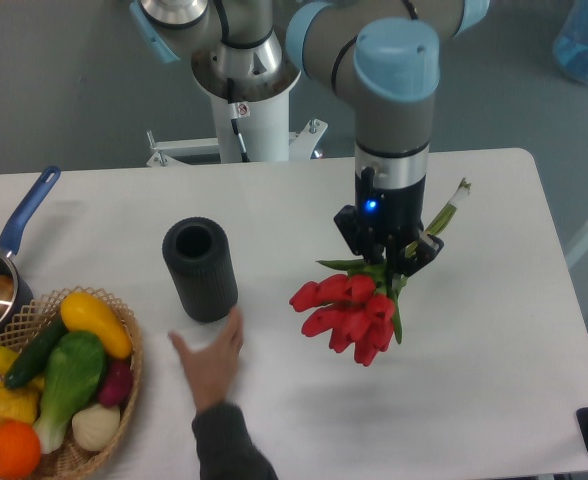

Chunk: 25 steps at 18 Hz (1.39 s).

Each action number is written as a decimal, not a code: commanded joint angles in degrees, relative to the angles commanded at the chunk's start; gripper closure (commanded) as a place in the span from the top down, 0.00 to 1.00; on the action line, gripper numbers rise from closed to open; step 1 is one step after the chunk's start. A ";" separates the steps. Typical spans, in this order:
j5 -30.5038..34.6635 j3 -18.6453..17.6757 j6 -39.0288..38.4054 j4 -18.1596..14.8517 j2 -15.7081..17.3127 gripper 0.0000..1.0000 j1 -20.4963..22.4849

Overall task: Insert the flowers into the vase
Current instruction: 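Carry the red tulip bunch in the gripper toward the black vase, then lower the tulip stems into the black vase opening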

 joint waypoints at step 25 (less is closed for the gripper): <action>-56.86 -5.27 -8.87 10.55 1.59 0.00 4.84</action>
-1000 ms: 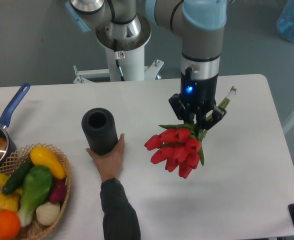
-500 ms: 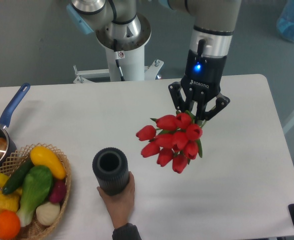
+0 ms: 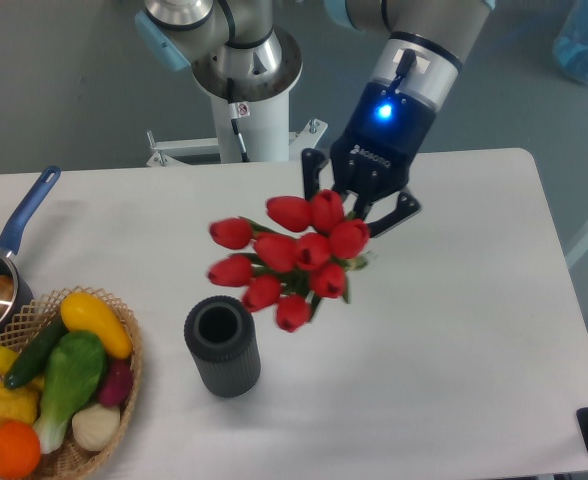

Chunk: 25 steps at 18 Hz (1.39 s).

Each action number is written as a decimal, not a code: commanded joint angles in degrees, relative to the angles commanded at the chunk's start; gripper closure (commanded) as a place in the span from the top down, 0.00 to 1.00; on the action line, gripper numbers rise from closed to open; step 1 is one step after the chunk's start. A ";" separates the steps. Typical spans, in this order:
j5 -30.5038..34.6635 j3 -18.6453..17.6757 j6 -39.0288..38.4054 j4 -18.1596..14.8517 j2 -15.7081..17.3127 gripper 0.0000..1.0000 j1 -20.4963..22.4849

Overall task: Insert the flowers into the vase
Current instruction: 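Lower the tulip stems into the black vase opening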

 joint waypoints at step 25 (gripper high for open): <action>-17.94 3.16 1.40 3.08 -9.23 0.07 -4.14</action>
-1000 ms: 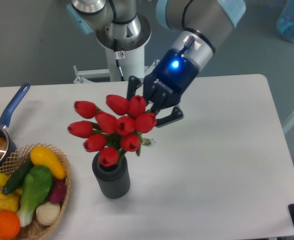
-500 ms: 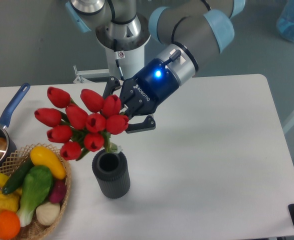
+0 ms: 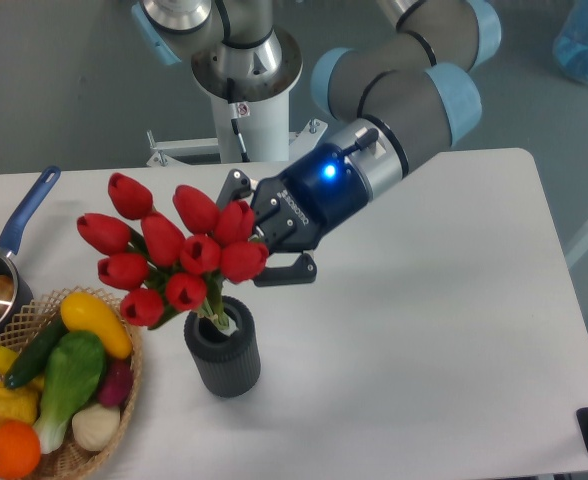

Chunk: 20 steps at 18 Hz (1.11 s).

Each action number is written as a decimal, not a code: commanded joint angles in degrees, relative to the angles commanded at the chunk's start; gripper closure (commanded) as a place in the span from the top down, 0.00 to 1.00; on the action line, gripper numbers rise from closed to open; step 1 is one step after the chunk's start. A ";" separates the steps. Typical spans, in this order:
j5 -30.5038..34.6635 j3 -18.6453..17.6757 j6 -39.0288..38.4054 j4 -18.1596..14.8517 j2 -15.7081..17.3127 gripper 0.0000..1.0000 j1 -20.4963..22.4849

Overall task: Insert the flowers into the vase
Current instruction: 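Lower the tulip stems into the black vase opening, then push the tulips deeper into the vase and open the gripper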

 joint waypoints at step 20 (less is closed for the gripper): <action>3.69 -7.03 1.31 0.26 0.00 0.12 -1.23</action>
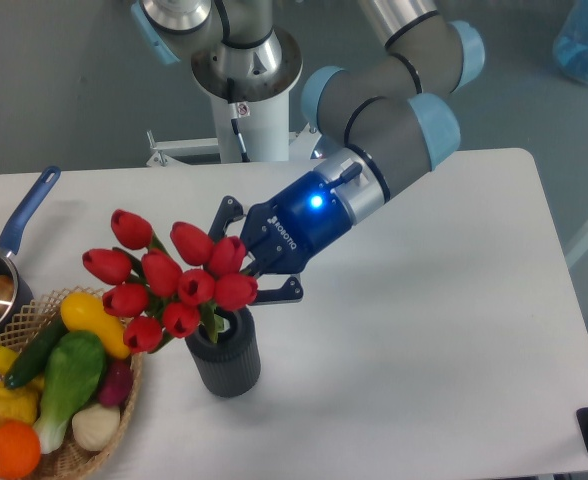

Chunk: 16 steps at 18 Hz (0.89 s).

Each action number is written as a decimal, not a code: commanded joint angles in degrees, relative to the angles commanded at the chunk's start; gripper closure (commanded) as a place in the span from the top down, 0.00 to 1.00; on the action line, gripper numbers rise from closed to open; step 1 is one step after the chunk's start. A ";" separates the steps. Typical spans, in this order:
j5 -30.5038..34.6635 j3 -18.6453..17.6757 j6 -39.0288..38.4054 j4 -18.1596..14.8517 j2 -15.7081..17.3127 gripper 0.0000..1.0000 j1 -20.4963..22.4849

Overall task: Insert the flowers into the vase
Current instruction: 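Push the tulips deeper into the vase and open the gripper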

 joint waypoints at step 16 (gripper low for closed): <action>3.95 -4.57 3.61 0.18 -1.06 0.46 0.09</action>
